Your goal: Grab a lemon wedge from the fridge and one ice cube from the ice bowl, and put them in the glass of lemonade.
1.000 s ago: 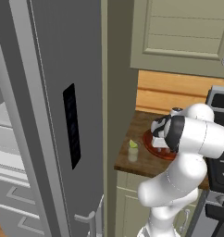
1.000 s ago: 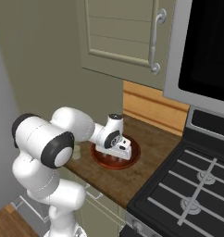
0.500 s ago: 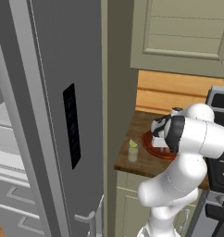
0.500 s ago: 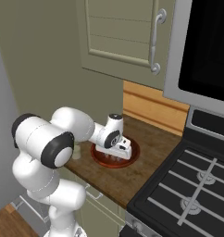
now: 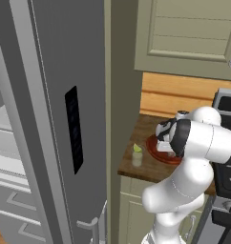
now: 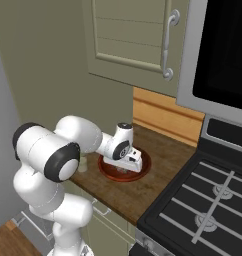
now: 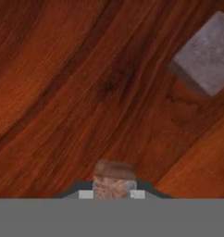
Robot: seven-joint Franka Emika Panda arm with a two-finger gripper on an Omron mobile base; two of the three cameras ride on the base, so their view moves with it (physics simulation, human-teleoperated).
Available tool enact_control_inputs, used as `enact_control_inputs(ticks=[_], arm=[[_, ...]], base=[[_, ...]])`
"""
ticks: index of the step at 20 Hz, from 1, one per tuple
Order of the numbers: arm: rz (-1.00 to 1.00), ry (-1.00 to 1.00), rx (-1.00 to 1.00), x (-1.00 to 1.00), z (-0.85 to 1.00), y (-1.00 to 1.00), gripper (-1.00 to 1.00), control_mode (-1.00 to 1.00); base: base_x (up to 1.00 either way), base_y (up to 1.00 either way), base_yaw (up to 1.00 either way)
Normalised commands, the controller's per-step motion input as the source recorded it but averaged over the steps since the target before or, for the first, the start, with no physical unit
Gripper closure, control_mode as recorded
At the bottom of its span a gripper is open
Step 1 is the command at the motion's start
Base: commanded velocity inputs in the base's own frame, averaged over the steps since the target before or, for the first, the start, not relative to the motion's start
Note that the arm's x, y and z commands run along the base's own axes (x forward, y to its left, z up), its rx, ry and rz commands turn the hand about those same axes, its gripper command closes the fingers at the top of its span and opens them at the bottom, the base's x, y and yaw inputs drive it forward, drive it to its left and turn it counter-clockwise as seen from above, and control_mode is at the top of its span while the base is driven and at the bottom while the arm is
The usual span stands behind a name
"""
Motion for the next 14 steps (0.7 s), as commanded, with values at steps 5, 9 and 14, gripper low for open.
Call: enact_control_inputs(ticks=[5,9,14], arm=[[0.0,-0.15,0.02,-0.1,0.13,0.0,1.0,-1.0],[0.0,-0.22,0.1,-0.06,0.45,0.0,1.0,-1.0],[0.0,-0.12,0.05,0.0,0.35,0.03,1.0,-1.0]], base=[[0.0,0.0,0.0],[0.0,0.0,0.0],[0.0,0.0,0.0]])
